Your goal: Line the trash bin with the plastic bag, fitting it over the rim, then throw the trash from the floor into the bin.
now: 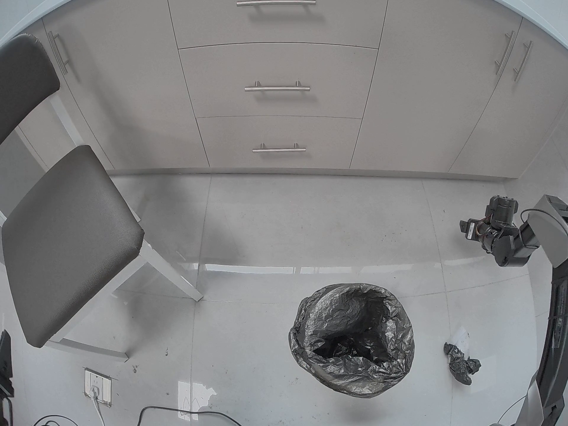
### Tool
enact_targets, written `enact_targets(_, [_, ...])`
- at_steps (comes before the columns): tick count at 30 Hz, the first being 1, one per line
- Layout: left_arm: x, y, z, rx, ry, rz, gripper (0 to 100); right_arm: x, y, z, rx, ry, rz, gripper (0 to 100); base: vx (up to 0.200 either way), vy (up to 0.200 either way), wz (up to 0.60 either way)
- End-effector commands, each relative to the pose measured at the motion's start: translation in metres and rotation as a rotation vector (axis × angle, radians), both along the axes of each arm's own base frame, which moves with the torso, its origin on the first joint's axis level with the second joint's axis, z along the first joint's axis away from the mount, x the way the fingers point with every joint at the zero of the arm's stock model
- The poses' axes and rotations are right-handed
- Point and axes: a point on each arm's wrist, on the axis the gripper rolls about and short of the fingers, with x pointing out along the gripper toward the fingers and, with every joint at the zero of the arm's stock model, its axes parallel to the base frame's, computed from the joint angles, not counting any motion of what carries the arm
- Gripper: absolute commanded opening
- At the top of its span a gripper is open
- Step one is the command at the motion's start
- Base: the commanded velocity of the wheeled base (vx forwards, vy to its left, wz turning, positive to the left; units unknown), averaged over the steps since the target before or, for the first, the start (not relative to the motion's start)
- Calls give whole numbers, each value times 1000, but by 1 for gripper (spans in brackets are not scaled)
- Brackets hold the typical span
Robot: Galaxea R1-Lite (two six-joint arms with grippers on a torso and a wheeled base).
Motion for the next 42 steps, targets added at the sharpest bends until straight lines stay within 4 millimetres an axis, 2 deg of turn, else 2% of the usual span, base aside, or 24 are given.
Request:
enact_targets(1, [0, -3, -67, 121, -15, 24, 100, 60, -16, -105, 23, 147, -37, 100, 0, 0, 0])
enact_targets(4, [1, -4, -67, 129, -31, -32, 100, 70, -19, -121, 30, 178, -37, 100, 0, 0, 0])
enact_targets(5, [1, -4, -67, 136, -28, -51, 100, 67, -18, -135, 39, 226, -38, 100, 0, 0, 0])
enact_targets(8, [2, -6, -67, 189, -1, -78, 100, 47, -8, -197, 80, 435, -29, 100, 0, 0, 0])
enact_targets(9, [2, -6, -67, 208, 11, -74, 100, 42, -6, -207, 89, 480, -25, 100, 0, 0, 0])
enact_targets(14, [3, -6, -67, 187, 3, -71, 100, 29, 1, -218, 133, 648, -12, 100, 0, 0, 0])
enact_targets(18, [2, -6, -67, 163, -8, -69, 100, 26, 2, -220, 171, 673, 27, 100, 0, 0, 0])
enact_targets(28, [2, -6, -67, 159, -17, -72, 100, 24, -3, -220, 151, 695, 0, 100, 0, 0, 0])
enact_targets(32, [2, -6, -67, 158, -20, -73, 100, 13, -3, -226, 148, 819, 8, 100, 0, 0, 0])
enact_targets(38, [2, -6, -67, 158, -22, -73, 100, 9, -2, -227, 156, 863, 14, 100, 0, 0, 0])
enact_targets(42, [2, -6, -67, 158, -22, -73, 100, -1, 0, -230, 161, 970, 37, 100, 0, 0, 0])
